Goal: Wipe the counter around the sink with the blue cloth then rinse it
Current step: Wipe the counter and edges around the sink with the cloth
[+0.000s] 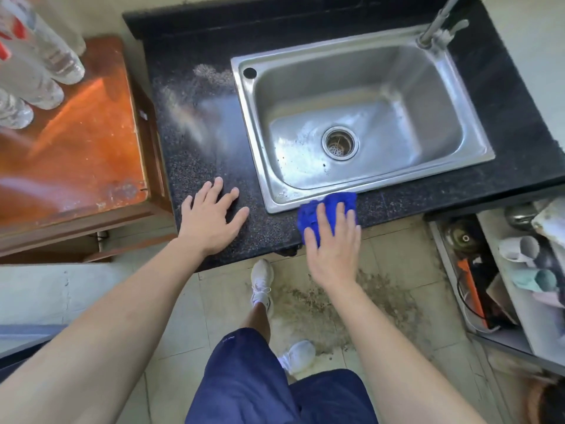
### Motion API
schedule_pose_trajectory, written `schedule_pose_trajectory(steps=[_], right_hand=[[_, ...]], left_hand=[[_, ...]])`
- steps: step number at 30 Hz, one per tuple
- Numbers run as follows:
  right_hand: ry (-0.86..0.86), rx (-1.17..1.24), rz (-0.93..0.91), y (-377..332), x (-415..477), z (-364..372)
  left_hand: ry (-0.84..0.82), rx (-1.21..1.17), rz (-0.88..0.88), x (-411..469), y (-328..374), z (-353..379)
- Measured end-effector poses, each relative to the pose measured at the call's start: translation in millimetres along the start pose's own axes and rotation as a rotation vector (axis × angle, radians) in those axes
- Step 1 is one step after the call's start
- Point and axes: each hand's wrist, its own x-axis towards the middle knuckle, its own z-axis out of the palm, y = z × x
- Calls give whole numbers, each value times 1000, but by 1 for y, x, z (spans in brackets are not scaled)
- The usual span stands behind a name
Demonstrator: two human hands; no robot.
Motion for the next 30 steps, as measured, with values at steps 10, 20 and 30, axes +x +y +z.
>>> schedule_pose_trajectory(steps=[10, 20, 30], right_hand=[[-68, -104, 124, 61, 30, -40], [-56, -96, 103, 86, 46, -51], [58, -20, -182, 139, 61, -70]], left_hand=[[194, -45, 181, 57, 76, -16], [-75, 212, 257, 81, 122, 11], [-203, 321, 239, 84, 130, 5]])
